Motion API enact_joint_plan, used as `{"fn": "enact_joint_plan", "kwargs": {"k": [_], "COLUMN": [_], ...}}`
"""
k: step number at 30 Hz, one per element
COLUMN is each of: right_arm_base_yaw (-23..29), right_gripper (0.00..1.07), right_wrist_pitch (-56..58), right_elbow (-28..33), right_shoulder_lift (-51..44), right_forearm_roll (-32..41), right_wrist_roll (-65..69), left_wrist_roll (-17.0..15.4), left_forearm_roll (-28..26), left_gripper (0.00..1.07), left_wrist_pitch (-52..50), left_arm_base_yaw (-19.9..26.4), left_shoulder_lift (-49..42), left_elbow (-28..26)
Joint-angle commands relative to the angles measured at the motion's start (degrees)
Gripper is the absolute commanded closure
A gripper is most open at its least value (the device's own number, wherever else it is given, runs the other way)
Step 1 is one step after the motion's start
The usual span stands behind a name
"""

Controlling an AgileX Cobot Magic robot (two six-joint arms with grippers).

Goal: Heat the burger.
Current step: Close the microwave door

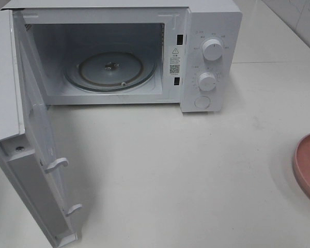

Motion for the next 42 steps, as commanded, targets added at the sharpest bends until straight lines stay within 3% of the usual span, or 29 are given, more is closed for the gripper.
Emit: {"fn": "enact_joint_plan", "kwargs": {"k": [1, 4, 5, 8, 10, 14, 15, 17, 18, 19, 21, 23, 27, 33, 42], "right_arm_base_yaw": [-0.4, -0.4, -0.4, -0.4, -0.4, -0.4, -0.4, -0.4, -0.4, -0.4, -0.4, -0.4, -0.4, -0.4, -0.4], "right_gripper": [0.32, 0.32, 0.32, 0.32, 0.32, 0.32, 0.32, 0.32, 0.32, 0.32, 0.32, 0.32, 0.32, 0.32, 0.32], "right_wrist_pitch": [-1.0, -1.0, -1.0, -1.0, -1.0, -1.0, -1.0, -1.0, -1.0, -1.0, -1.0, -1.0, -1.0, -1.0, -1.0], "right_elbow": [0.2, 0.2, 0.2, 0.2, 0.2, 0.2, 0.2, 0.2, 0.2, 0.2, 0.2, 0.2, 0.2, 0.2, 0.2], "right_shoulder_lift": [-1.5, -1.5, -1.5, -1.5, -1.5, -1.5, -1.5, -1.5, -1.5, -1.5, -1.5, -1.5, -1.5, -1.5, -1.5], "right_forearm_roll": [0.0, 0.0, 0.0, 0.0, 0.0, 0.0, 0.0, 0.0, 0.0, 0.0, 0.0, 0.0, 0.0, 0.0, 0.0], "right_wrist_roll": [0.5, 0.5, 0.5, 0.5, 0.5, 0.5, 0.5, 0.5, 0.5, 0.5, 0.5, 0.5, 0.5, 0.5, 0.5], "left_wrist_roll": [0.0, -0.6, -2.1, -3.0, -5.6, -7.1, -9.5, -11.2, -14.7, -14.7, -18.5, -19.8, -21.5, -21.4, -20.3], "left_forearm_roll": [0.3, 2.9, 5.7, 7.3, 12.1, 13.4, 15.0, 16.4, 20.1, 20.1, 25.5, 27.6, 28.4, 27.7, 20.3], "left_gripper": [1.07, 1.07, 1.07, 1.07, 1.07, 1.07, 1.07, 1.07, 1.07, 1.07, 1.07, 1.07, 1.07, 1.07, 1.07], "left_wrist_pitch": [-6.5, -12.4, -16.6, -18.4, -23.4, -25.8, -28.0, -29.4, -32.2, -32.2, -36.4, -39.0, -41.4, -42.1, -42.1], "left_arm_base_yaw": [-0.6, -2.8, -4.9, -6.0, -8.8, -9.1, -9.1, -9.1, -9.1, -9.1, -9.1, -9.1, -9.1, -13.8, -22.5], "left_shoulder_lift": [2.5, 6.3, 9.0, 10.5, 17.1, 21.9, 24.6, 25.8, 27.8, 27.8, 30.9, 33.1, 36.3, 41.1, 48.0], "left_elbow": [0.5, 1.1, 1.5, 1.6, 1.6, 1.6, 1.6, 1.6, 1.6, 1.6, 1.6, 1.6, 1.4, -1.1, -7.2]}}
